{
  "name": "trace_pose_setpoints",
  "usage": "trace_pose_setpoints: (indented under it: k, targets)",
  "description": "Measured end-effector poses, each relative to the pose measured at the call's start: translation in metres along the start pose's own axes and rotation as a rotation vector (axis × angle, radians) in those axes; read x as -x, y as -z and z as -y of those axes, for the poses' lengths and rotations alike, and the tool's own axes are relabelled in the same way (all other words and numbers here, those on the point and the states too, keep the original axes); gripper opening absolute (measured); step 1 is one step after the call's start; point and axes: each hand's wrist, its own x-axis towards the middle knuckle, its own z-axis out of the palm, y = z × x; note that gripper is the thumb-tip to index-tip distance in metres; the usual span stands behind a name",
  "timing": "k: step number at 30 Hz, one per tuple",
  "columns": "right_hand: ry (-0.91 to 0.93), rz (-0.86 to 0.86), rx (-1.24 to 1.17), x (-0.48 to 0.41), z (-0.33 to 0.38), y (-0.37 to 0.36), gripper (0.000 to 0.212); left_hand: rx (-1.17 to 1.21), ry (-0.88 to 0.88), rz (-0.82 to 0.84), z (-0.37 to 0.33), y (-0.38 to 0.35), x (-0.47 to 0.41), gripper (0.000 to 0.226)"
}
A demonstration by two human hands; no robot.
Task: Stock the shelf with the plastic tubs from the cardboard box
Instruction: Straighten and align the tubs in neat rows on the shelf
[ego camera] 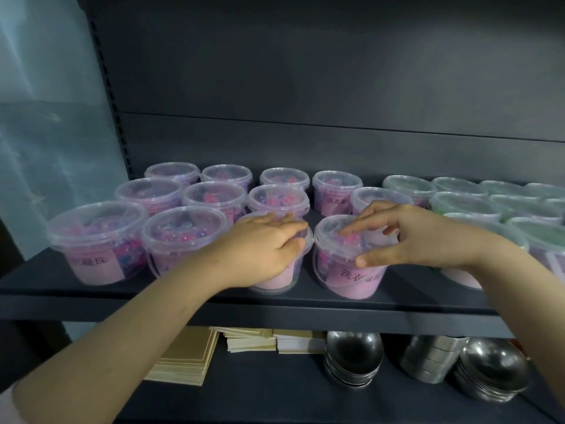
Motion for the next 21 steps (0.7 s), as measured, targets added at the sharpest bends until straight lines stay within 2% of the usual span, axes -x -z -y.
trace_pose_setpoints:
  k: [2, 4, 6, 8, 10, 14, 16, 21]
  targets:
    - [-0.008, 0.0, 0.017, 0.0, 0.001, 0.002, 0.06, 0.054, 0.018, 0.091, 0.003, 0.006, -0.004, 0.057]
    - [-0.01, -0.074, -0.035, 0.0, 0.0, 0.005, 0.06, 0.15, 0.062, 0.149, 0.006, 0.012, -0.008, 0.063]
    - [-0.033, -0.2, -0.061, -0.001, -0.005, 0.013, 0.055, 0.164, 0.09, 0.11, 0.007, 0.015, -0.016, 0.056]
    - [-0.113, -0.276, 0.046, -0.007, -0.013, 0.024, 0.043, 0.101, 0.071, 0.022, 0.007, 0.016, -0.027, 0.048]
    - [-0.209, -0.251, 0.161, -0.016, -0.024, 0.036, 0.035, 0.047, 0.051, -0.008, 0.006, 0.016, -0.038, 0.045]
    - [-0.361, -0.152, 0.323, -0.035, -0.047, 0.045, 0.044, -0.011, 0.081, 0.046, 0.012, 0.006, -0.058, 0.048]
    - [-0.423, -0.135, 0.286, -0.042, -0.055, 0.045, 0.048, 0.026, 0.13, 0.071, 0.015, 0.0, -0.061, 0.052]
    - [-0.358, -0.089, 0.212, -0.051, -0.057, 0.047, 0.047, 0.036, 0.175, 0.066, 0.017, -0.002, -0.064, 0.053]
